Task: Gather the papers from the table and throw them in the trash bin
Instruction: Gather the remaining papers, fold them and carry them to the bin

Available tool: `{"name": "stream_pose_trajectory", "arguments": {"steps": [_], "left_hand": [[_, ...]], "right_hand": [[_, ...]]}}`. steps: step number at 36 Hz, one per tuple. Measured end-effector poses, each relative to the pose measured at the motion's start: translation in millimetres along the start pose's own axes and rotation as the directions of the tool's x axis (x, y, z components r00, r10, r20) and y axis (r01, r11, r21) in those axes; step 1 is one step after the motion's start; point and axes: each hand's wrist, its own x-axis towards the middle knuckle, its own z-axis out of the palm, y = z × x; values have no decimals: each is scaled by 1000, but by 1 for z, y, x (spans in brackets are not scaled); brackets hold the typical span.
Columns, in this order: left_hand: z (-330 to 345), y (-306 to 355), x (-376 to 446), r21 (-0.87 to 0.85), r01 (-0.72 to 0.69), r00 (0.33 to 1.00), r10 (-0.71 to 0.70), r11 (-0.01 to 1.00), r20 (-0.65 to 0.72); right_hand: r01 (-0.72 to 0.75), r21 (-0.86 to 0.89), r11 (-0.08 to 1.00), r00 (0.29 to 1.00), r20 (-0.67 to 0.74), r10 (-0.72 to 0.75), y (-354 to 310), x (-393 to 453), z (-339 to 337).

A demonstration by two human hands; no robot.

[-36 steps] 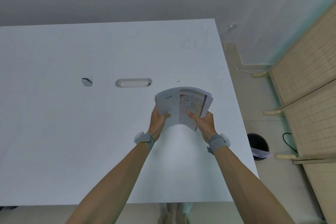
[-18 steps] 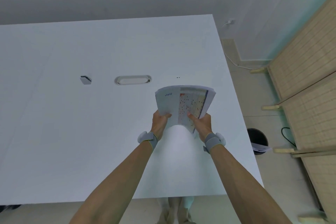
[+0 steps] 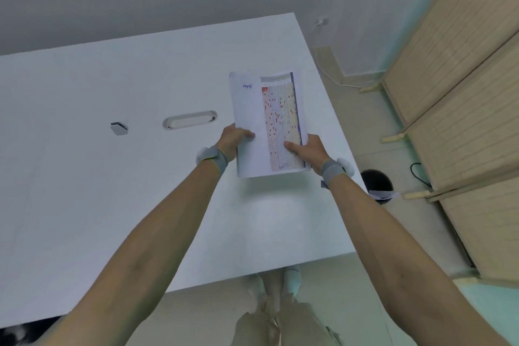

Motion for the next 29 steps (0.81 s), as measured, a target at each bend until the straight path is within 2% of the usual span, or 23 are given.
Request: {"name": "stream_pose_trajectory", "arguments": {"steps": [6,10,15,23,29], "left_hand": [[33,-7,-16,239,-87,985,47,967,169],[75,-12,-26,326,-179,965,102,928,240],[133,-11,-35,375,-247,952,151,893,266],[261,-23,-64,443,-303,923,143,844,358],[350,-46,-85,439,-274,920,101,856,378]], "right_hand": [[-49,75,996,987,-147,59,0,-11,-29],[-76,89,993,970,-226,95,11,-24,-69],[-92,135,987,952,-280,127,26,-40,-117],[-101,166,981,900,-405,161,70,-84,-227],[-104,224,969,865,-460,200,105,-111,-306]]}}
